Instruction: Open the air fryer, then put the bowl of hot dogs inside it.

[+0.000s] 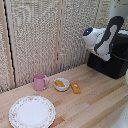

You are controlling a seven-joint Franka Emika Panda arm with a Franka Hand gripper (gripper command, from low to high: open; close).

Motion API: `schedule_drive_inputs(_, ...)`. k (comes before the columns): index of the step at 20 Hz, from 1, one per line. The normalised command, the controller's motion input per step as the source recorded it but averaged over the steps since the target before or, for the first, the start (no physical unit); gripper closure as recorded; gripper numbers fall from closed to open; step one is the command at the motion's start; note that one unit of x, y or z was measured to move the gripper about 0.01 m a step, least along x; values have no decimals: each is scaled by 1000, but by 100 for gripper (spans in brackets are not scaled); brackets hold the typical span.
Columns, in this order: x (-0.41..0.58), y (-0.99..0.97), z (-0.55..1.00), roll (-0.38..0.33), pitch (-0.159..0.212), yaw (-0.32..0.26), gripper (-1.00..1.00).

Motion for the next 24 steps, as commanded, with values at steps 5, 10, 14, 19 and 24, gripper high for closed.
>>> schedule_drive_inputs(5, 0, -259, -39, -42, 9, 140, 100)
schedule_drive_inputs(10, 127, -39, -35, -4, 71, -5, 100)
schedule_drive_inputs(14, 0, -276, 49, 109, 44, 108, 100)
schedule_drive_inputs(19, 0, -37, 235, 202, 7, 131, 100)
schedule_drive_inputs(24, 7, 427, 497, 164, 23, 92, 100)
